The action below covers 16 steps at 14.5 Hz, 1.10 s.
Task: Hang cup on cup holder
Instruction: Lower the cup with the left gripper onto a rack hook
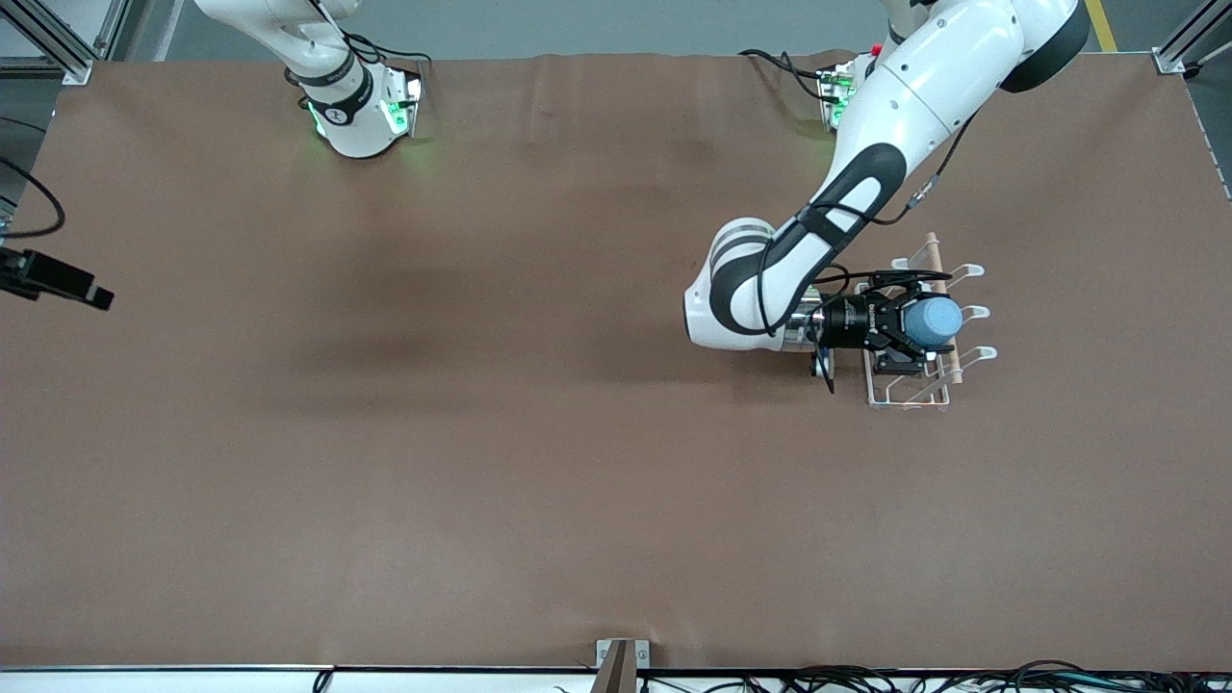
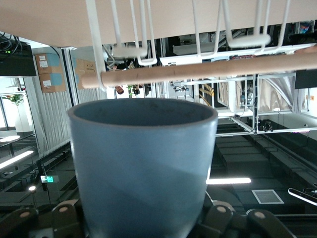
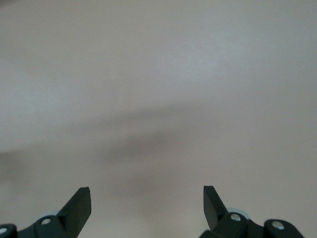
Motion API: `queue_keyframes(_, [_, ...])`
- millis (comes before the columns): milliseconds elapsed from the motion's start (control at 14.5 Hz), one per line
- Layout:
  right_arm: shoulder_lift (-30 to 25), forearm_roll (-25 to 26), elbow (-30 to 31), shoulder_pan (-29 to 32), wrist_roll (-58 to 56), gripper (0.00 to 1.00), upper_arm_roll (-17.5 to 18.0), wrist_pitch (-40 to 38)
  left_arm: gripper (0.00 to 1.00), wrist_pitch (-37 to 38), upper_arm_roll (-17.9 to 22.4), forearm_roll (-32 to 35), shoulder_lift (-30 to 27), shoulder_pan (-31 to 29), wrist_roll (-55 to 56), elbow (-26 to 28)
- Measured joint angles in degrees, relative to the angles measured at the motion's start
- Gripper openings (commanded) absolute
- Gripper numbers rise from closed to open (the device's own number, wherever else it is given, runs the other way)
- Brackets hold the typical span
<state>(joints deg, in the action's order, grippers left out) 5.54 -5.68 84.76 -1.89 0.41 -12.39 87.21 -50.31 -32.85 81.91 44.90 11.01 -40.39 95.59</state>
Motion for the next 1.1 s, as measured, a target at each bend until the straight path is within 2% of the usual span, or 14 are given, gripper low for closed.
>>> queue_keyframes(276, [-1.22,2.22,-2.89,-0.02,0.4,1.0,0.43,0.14,0.05,-0.57,1.09,0.34,0.97,-0.33,0.0,0.03])
queue_keyframes(345, [-1.24,2.22,-4.19,-0.11,0.48,1.0,0.68,0.11,0.09,-0.67,1.09,0.77,1.27,-0.47,0.0,0.04])
queue_keyframes(483, [-1.25,2.22,-5.24,-0.56,0.58,1.0,1.15,-0.28,0.24,-0.98,1.11,1.22,2.28,-0.6,0.0,0.04])
queue_keyframes(621, [-1.22,2.23,-4.6,-0.9,0.58,1.0,1.33,-1.81,0.49,-2.42,1.16,1.26,3.04,-0.94,0.03,0.03])
queue_keyframes(690, [-1.25,2.27,-4.0,-0.9,0.58,1.0,1.31,-2.22,0.66,-3.28,1.16,1.26,3.13,-1.33,0.11,0.02])
queue_keyframes(828, [-1.56,2.32,-2.64,-0.87,0.58,1.0,1.27,-2.72,0.84,-4.16,1.11,1.22,3.14,-1.98,1.26,-0.33])
queue_keyframes(966, [-2.3,2.66,-1.1,-0.96,0.56,1.0,1.3,-3.08,1.0,-4.55,0.96,0.11,3.11,-2.21,2.22,-1.98])
queue_keyframes(1103, [-2.77,4.08,-0.52,-1.59,0.55,1.0,1.42,-2.93,1.0,-4.55,0.78,-1.03,2.99,-2.16,2.4,-3.49])
